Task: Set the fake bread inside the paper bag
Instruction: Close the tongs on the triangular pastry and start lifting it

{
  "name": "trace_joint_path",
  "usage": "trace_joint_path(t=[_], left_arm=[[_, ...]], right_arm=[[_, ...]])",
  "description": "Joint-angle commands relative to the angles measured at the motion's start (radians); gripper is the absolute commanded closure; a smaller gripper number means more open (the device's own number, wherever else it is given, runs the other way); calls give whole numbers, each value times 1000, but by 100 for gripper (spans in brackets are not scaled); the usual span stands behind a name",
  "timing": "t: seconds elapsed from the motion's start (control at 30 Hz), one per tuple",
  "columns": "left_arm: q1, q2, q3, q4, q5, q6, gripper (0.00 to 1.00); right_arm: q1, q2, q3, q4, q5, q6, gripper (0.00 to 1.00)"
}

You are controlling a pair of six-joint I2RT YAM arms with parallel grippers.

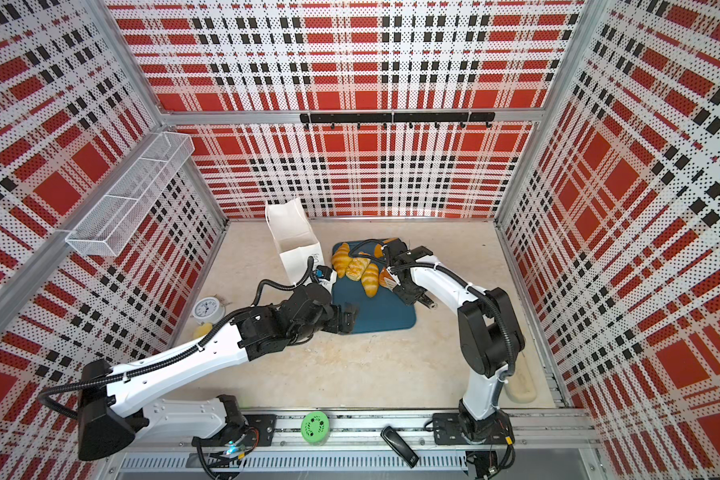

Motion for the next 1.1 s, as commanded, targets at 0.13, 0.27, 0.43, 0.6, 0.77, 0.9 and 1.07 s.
trace_joint_path(t=[0.13, 0.27, 0.43, 0.6, 0.77, 0.9, 1.07], left_arm=[[12, -14, 45, 23, -10, 32, 1], [26, -18, 49, 33, 4, 44, 1], [27, -16, 54, 34, 3, 46, 1], [28, -24, 56, 35, -5, 49, 1], [28, -35, 60, 33, -17, 57, 1], [28, -40, 69, 28, -20, 62, 1], [29, -48, 77, 21, -29, 75, 1]], right_arm=[[7, -100, -23, 0, -76, 42, 65], [7, -129, -44, 4, -98, 61, 66], [7, -161, -73, -12, -96, 73, 66], [7, -194, -100, -11, -98, 84, 67], [5, -219, -111, -5, -114, 100, 68], [5, -239, -118, 12, -131, 117, 69], [3, -255, -120, 14, -131, 130, 69]])
